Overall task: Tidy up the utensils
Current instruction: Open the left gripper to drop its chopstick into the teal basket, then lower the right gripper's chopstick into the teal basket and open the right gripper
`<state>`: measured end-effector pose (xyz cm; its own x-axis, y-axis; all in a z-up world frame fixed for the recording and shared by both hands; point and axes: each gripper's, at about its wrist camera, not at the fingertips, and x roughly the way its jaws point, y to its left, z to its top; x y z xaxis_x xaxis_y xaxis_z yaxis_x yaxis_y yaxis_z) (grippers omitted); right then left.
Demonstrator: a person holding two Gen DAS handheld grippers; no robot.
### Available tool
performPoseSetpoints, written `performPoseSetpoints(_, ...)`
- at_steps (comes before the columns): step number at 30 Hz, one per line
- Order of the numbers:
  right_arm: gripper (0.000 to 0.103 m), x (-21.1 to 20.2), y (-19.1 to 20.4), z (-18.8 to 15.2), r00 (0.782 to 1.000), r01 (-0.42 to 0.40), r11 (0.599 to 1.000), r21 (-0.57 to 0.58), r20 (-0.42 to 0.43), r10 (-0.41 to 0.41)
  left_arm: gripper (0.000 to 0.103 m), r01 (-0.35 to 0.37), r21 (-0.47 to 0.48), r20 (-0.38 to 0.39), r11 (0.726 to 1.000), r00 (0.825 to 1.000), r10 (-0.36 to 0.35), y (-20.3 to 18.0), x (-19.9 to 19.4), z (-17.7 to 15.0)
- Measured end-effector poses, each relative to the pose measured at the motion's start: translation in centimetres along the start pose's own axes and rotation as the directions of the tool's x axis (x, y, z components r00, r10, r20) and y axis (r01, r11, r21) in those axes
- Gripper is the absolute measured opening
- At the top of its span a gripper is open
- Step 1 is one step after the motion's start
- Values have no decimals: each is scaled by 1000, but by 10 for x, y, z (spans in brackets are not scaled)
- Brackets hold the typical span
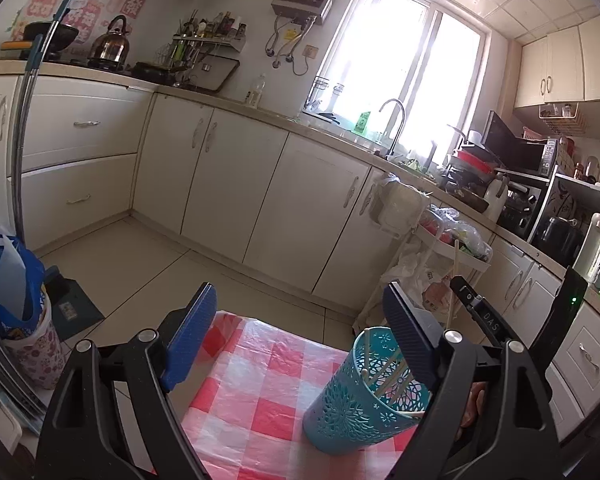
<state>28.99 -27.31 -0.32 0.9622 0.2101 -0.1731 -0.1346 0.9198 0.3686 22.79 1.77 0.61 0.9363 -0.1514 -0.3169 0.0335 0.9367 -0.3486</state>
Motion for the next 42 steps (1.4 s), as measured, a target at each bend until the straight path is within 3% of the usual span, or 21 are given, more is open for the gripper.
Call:
performPoseSetpoints(12, 6, 2, 1, -5, 1000, 8, 1000, -23, -13, -8, 81, -30, 88, -6, 996, 1000, 31, -19, -2, -5)
performPoseSetpoints(29, 7, -31, -1, -42, 993, -29, 998, -58, -114, 23, 83, -41, 95, -32, 995, 999, 44, -17, 1, -5)
performPoseSetpoints(33, 26, -38, -2, -52, 989, -32, 997, -65, -149, 22, 84, -40, 90, -38, 995, 998, 43, -17, 1, -4)
performPoseSetpoints(40, 27, -54, -7, -45, 989, -14, 999, -41, -148, 8, 85, -49, 98, -35, 994, 998, 53, -15, 0, -6)
performPoseSetpoints(42, 34, -63, -9, -41, 989, -2, 999, -33, -148, -3, 87, -54, 96, -41, 994, 997, 58, -14, 0, -7)
